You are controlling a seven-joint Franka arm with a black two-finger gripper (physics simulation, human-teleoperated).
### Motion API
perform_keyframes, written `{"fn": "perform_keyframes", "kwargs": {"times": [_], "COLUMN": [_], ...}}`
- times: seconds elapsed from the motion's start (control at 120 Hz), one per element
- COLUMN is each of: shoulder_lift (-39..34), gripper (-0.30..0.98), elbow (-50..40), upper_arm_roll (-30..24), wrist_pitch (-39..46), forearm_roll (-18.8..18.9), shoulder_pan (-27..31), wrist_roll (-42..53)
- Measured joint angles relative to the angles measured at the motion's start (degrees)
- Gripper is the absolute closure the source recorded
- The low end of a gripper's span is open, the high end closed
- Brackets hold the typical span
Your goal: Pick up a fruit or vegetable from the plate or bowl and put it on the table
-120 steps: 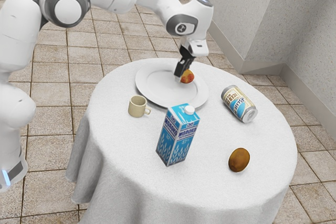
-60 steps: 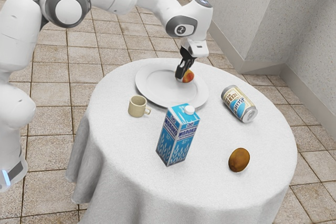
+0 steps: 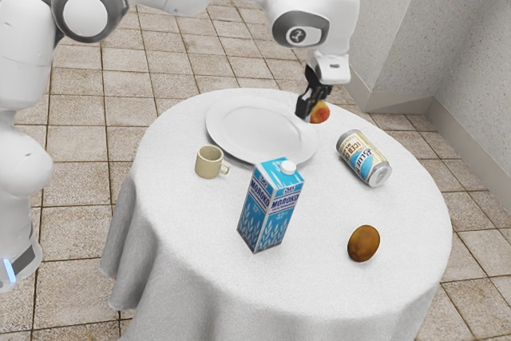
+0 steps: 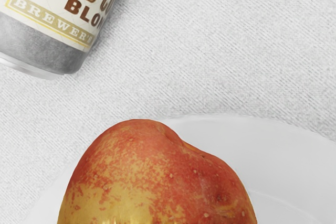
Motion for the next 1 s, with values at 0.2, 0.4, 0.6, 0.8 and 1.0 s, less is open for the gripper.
{"fn": "perform_keyframes", "kwargs": {"times": [0.2, 0.4, 0.6, 0.8, 1.0], "shoulder_lift": [1.6, 3.7, 4.6, 4.5, -5.2], "gripper": [0.42, 0.45, 0.18, 0.04, 0.01], "elbow": [-0.3, -2.2, -2.8, -2.2, 3.2], "upper_arm_roll": [-9.2, -10.9, -10.7, -10.4, 9.7], "wrist_pitch": [-2.2, -3.1, -3.6, -3.8, -6.7], "forearm_roll": [5.6, 8.8, 9.7, 9.8, -1.4], "shoulder_pan": [-0.5, -2.6, -3.0, -3.0, -5.0], "wrist_roll": [-3.2, -6.6, -9.2, -11.1, -13.4]}}
